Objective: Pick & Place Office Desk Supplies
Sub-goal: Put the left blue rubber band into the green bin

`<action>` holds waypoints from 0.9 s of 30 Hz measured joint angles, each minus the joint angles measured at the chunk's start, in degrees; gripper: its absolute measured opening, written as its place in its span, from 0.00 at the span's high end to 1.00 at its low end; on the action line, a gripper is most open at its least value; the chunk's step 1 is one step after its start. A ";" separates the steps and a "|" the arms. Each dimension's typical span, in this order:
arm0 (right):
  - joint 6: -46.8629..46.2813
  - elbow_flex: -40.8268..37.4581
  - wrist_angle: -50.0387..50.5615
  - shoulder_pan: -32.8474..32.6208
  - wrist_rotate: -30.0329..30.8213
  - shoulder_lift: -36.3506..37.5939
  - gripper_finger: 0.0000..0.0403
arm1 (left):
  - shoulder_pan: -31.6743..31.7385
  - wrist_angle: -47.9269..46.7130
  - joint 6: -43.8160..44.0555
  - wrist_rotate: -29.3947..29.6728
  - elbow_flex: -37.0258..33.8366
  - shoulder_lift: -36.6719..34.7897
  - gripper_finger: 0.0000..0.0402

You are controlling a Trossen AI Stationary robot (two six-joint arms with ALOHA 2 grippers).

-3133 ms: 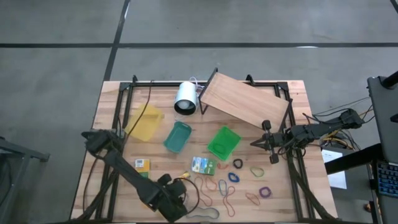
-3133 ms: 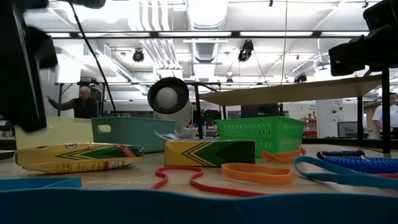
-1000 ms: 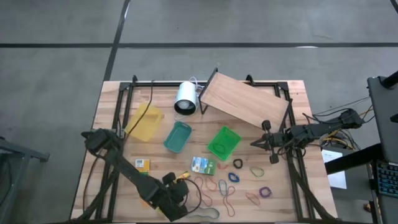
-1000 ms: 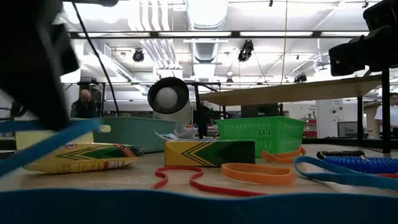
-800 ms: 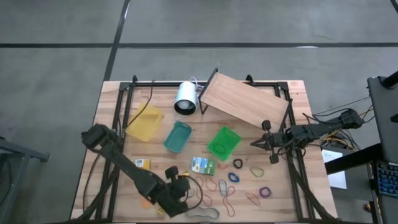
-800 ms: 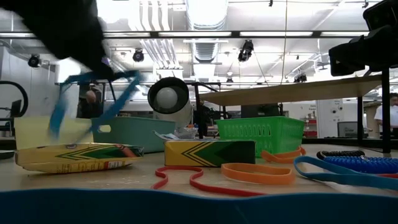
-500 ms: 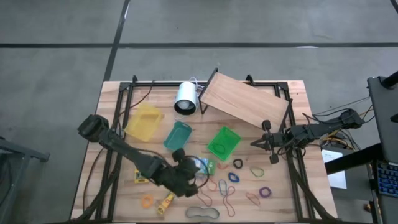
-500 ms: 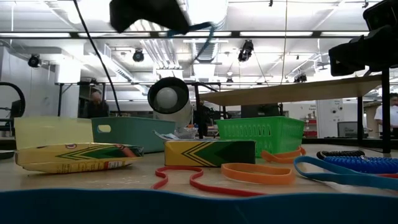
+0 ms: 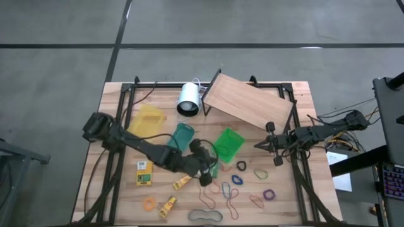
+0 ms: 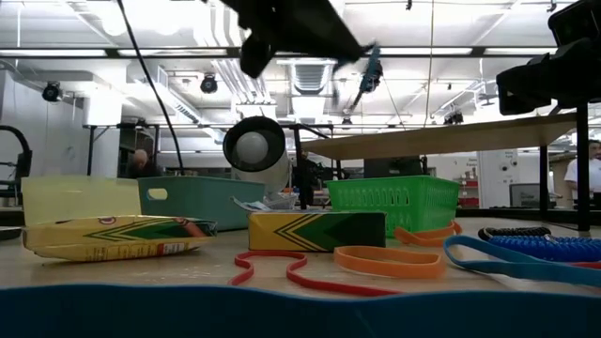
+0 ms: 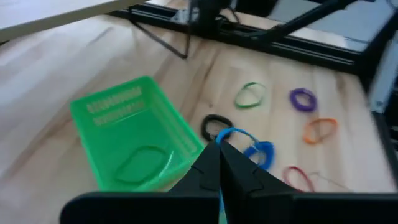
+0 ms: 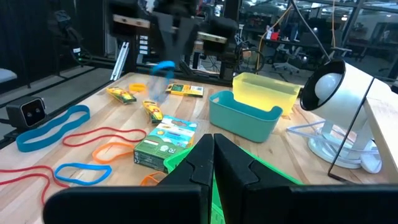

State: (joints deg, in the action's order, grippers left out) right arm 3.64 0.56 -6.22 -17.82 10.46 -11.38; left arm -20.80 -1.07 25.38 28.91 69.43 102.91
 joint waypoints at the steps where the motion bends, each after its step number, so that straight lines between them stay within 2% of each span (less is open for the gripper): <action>1: 0.00 0.00 0.00 0.00 0.00 0.02 0.98 | 0.81 0.51 -0.06 -0.01 -0.37 0.00 1.00; 6: 0.00 0.00 0.00 -0.01 0.01 0.00 0.98 | 5.11 5.95 -2.79 -0.70 -3.68 0.02 1.00; 11: 0.00 0.00 0.00 -0.02 0.02 0.00 0.98 | 10.24 12.95 -6.50 -8.62 -7.42 0.01 1.00; 15: 0.00 0.00 -0.01 -0.01 0.00 0.00 0.98 | 13.75 16.16 -7.16 -12.23 -8.77 0.42 1.00; 27: 0.02 0.00 -0.01 -0.02 0.00 0.00 0.98 | 16.92 19.27 -11.90 -13.60 -7.08 6.82 1.00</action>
State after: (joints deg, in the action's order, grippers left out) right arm 3.66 0.56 -6.23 -17.85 10.46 -11.38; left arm -3.88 18.20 13.48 15.30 62.34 109.73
